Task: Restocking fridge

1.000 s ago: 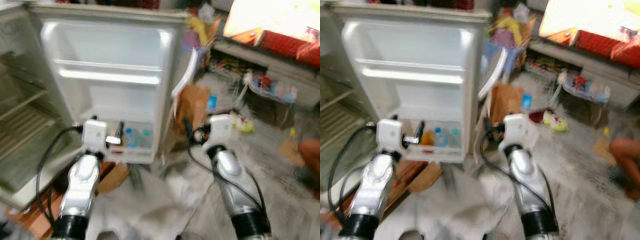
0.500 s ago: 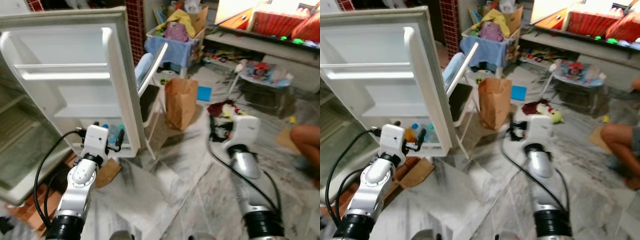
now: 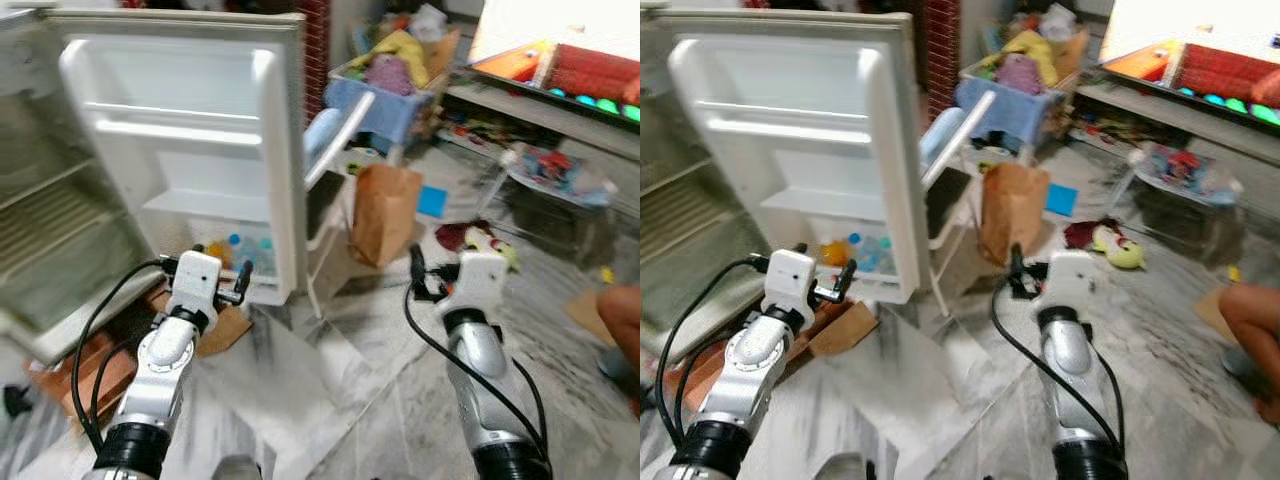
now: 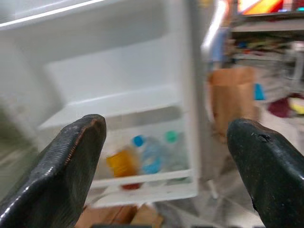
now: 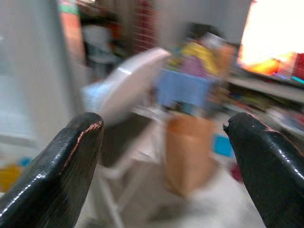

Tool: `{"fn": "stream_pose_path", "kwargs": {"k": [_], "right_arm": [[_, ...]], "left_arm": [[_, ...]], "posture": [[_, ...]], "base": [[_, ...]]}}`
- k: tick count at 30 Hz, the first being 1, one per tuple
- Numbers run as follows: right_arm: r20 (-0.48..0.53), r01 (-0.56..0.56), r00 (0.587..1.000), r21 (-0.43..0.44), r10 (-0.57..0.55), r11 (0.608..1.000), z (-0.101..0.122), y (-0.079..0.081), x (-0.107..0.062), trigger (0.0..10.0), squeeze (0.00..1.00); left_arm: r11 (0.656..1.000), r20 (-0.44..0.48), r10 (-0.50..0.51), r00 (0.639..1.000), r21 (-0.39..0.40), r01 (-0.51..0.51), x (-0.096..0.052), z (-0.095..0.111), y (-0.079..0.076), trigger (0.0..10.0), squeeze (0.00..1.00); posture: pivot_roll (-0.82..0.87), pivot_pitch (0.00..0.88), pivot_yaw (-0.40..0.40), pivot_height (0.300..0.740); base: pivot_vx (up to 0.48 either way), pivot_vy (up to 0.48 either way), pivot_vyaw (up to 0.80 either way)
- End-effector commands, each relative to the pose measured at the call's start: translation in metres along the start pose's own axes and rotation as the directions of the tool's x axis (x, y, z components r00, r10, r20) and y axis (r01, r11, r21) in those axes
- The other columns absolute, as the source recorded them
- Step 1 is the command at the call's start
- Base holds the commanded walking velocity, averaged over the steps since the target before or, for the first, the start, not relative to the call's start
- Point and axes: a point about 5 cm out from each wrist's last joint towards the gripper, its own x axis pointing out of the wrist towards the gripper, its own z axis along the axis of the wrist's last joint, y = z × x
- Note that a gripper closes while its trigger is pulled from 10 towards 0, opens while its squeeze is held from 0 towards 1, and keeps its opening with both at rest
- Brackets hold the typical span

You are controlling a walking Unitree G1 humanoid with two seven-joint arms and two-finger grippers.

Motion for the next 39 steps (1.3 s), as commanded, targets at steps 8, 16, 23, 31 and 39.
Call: {"fn": "stream_pose_path", "kwargs": {"k": [8,16,23,31,39], "right_arm": [[0.044,-0.065,0.997,-0.031,0.066,0.997,0.011,0.007,0.015,10.0,0.00],[0.039,-0.120,0.992,-0.046,0.122,0.992,0.007,0.016,0.016,10.0,0.00],[0.046,-0.147,0.988,-0.055,0.150,0.988,0.007,0.019,0.017,10.0,0.00],[0.056,-0.176,0.982,-0.066,0.179,0.982,0.009,0.023,0.015,10.0,0.00],[0.060,-0.189,0.979,-0.069,0.193,0.980,0.008,0.025,0.016,10.0,0.00]], "left_arm": [[1.000,0.019,0.013,1.000,-0.007,-0.013,0.005,0.001,-0.007,10.0,0.00],[1.000,0.022,0.031,0.999,-0.005,-0.031,0.012,0.003,-0.003,10.0,0.00],[0.999,0.024,0.047,0.999,0.007,-0.047,0.011,0.003,0.001,10.0,0.00],[0.998,0.021,0.065,0.998,0.006,-0.065,0.009,0.000,0.000,10.0,0.00],[0.996,0.007,0.087,0.996,0.018,-0.087,0.011,-0.002,0.005,10.0,0.00]], "posture": [[0.01,0.000,-0.034,0.740],[0.01,0.000,-0.038,0.740],[0.01,0.000,-0.042,0.740],[0.01,0.000,-0.046,0.740],[0.01,0.000,-0.044,0.740]], "base": [[0.000,-0.464,0.79],[0.000,-0.458,0.79],[0.000,-0.450,0.79],[0.105,-0.410,0.79],[0.330,-0.344,0.79]]}}
